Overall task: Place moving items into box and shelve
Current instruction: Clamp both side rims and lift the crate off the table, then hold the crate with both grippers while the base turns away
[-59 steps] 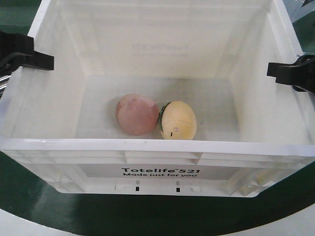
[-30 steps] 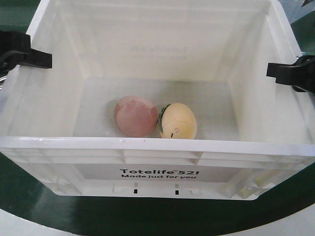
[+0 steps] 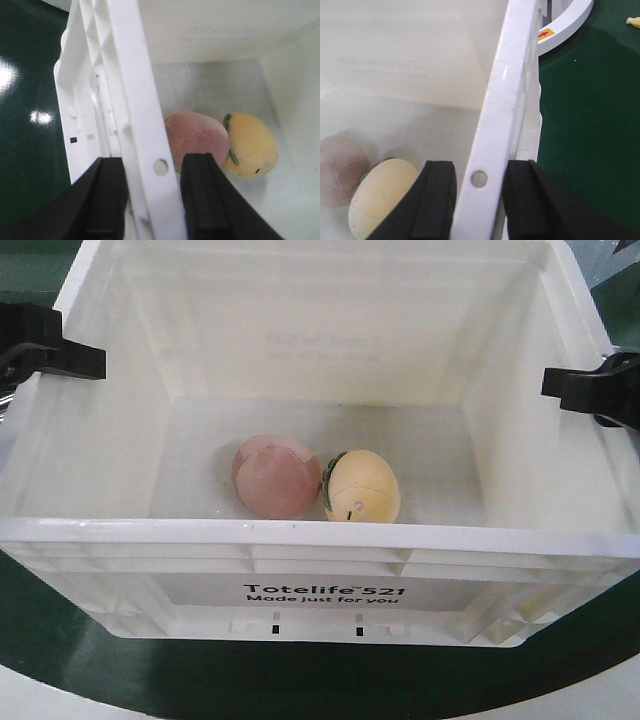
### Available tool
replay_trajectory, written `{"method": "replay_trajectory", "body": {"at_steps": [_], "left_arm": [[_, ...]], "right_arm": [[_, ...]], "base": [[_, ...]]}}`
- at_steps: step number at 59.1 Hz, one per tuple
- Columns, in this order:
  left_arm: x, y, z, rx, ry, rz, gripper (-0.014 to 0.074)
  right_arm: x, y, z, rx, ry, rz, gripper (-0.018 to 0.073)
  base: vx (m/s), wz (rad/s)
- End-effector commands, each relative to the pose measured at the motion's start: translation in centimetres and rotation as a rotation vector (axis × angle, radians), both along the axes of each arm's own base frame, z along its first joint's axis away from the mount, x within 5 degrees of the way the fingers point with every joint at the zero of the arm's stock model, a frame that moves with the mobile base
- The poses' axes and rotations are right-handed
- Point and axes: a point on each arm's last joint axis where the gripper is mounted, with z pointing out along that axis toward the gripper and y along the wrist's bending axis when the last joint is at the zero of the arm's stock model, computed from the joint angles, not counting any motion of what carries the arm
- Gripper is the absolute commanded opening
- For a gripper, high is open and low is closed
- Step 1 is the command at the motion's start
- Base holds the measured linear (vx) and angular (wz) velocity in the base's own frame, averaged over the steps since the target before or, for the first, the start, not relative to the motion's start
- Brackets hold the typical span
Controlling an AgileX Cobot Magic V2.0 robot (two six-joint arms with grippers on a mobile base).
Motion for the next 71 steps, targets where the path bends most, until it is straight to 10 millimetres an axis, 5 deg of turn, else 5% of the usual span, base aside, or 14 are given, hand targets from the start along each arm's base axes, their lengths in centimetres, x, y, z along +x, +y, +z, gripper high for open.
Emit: {"method": "replay_trajectory", "body": {"at_steps": [1, 71], "left_arm": [[-0.75, -0.41, 3.24, -0.129, -0.163, 0.002, -0.0006], [-0.75, -0.41, 3.24, -0.129, -0.163, 0.002, -0.0006]], "right_arm": [[-0.07, -0.09, 3.25, 0.098, -0.195, -0.045, -0.0006], [-0.07, -0.09, 3.25, 0.098, -0.195, -0.045, -0.0006]], "base": [[0.0, 0.0], [-0.05, 0.01]]}}
